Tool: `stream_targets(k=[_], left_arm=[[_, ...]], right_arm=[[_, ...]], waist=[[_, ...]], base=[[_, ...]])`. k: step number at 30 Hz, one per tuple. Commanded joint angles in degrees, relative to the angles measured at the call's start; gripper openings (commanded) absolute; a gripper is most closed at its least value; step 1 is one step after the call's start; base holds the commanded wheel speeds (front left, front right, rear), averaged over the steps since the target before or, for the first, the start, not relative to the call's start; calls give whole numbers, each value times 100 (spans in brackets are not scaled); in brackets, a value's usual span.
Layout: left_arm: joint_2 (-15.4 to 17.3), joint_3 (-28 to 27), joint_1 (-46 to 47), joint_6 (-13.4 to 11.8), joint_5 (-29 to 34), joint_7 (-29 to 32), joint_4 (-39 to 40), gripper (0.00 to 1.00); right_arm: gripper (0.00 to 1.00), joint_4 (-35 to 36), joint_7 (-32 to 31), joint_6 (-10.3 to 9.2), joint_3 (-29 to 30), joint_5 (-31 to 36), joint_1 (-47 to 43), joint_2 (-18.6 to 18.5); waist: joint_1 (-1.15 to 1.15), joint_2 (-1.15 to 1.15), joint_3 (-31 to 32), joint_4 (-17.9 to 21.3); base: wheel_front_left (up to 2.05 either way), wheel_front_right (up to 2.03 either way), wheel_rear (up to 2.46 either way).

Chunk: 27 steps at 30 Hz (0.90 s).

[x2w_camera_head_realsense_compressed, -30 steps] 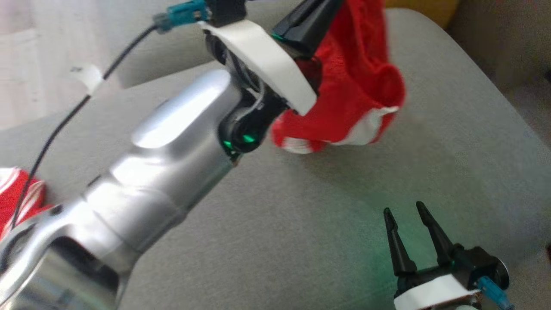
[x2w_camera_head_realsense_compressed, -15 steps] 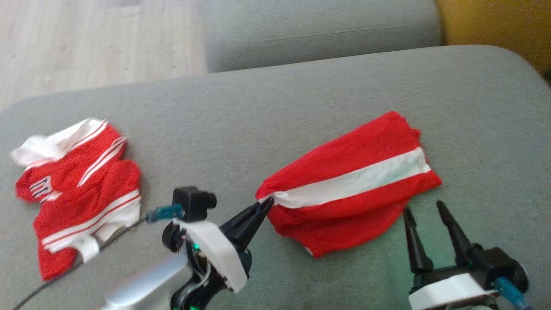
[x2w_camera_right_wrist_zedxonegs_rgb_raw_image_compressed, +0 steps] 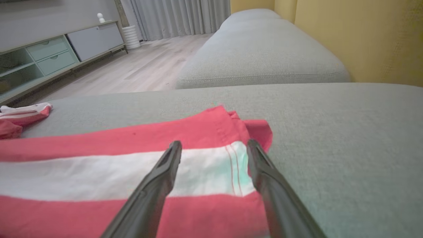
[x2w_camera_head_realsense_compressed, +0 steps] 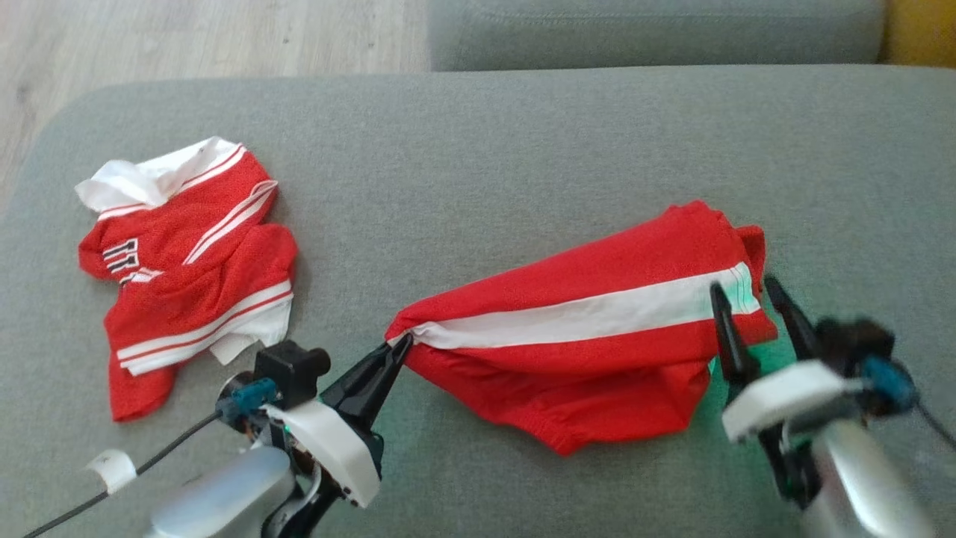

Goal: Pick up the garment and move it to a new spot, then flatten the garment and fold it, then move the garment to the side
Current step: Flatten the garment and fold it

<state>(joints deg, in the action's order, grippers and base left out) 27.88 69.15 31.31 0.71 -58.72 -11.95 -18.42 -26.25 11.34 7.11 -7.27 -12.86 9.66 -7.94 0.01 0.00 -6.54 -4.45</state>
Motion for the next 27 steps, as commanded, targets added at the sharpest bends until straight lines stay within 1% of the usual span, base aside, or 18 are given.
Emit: stream_targets(k=[1,2,3,6,11,16,22,27], left_arm=[[164,-210,330,-32,115,-109,-18,0],[162,-231,348,-35,142,-132,-79,0],[162,-231,348,-35,142,-132,-79,0],[133,-276,404,7,193,-178,-224,0],[67,-315,476,82,240,-215,-370,0],[6,-331,471,127,261,-238,-471,0],[-54,-332,404,140,265,-255,-544,0],[-67,-350,354,123,252,-263,-555,0]], right_arm=[[100,-55,-137,37,-346,-285,445,-168],[100,-169,-227,37,-458,-436,575,-235],[100,-169,-227,37,-458,-436,575,-235],[100,-430,-417,37,-742,-766,859,-442],[100,-650,-606,37,-1094,-1099,1013,-725],[100,-695,-503,37,-1315,-1191,953,-881],[100,-659,-150,37,-1365,-1029,752,-892],[100,-628,-132,37,-1374,-1033,553,-810]], waist=[[-1,0,-82,-75],[-1,0,-105,-100],[-1,0,-105,-100],[-1,0,-172,-190],[-1,0,-233,-306],[-1,0,-212,-359],[-1,0,-112,-392],[-1,0,-47,-395]], base=[[0,0,0],[0,0,0],[0,0,0],[0,0,0],[0,0,0],[0,0,0],[0,0,0],[0,0,0]])
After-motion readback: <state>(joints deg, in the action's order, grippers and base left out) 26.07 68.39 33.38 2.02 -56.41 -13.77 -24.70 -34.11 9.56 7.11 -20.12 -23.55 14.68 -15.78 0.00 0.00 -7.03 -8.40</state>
